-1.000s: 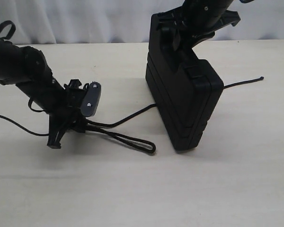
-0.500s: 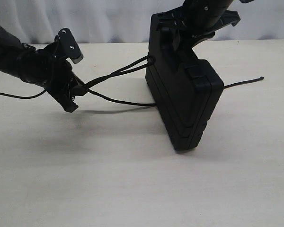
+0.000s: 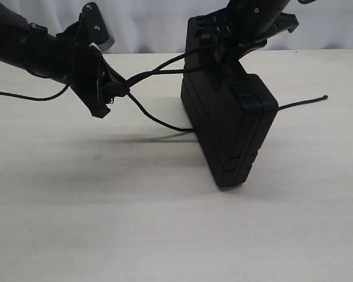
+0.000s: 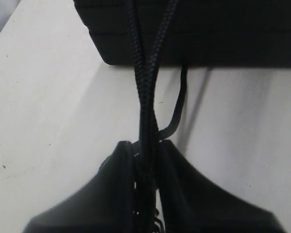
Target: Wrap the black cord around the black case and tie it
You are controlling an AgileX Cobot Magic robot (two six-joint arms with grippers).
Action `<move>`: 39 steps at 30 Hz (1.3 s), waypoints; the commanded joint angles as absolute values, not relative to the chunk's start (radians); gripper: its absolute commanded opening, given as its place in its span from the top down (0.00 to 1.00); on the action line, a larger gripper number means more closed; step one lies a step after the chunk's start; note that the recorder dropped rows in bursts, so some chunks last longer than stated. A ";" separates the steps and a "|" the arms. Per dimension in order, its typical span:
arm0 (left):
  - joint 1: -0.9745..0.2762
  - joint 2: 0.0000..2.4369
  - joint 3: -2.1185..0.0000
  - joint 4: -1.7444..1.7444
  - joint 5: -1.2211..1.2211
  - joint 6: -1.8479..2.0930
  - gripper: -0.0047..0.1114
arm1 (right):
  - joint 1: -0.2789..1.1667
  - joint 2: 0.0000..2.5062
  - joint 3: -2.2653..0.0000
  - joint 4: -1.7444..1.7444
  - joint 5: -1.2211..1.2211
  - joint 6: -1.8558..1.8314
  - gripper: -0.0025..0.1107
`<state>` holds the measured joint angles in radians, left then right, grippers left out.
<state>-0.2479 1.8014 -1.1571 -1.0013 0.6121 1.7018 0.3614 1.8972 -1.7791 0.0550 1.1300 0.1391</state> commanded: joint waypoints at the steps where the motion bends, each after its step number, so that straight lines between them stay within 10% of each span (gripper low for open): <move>1: -0.256 1.796 -1.164 -0.998 0.644 1.704 0.96 | 0.364 1.890 -1.779 0.063 1.153 0.119 0.94; 39: -0.409 1.658 -1.177 -0.521 0.498 1.392 0.96 | 0.364 1.890 -1.779 0.067 1.155 0.100 0.94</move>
<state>-0.3845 1.6647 -1.1785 -0.4824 0.5321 1.4075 0.3630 1.8972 -1.7791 0.0663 1.1300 0.1044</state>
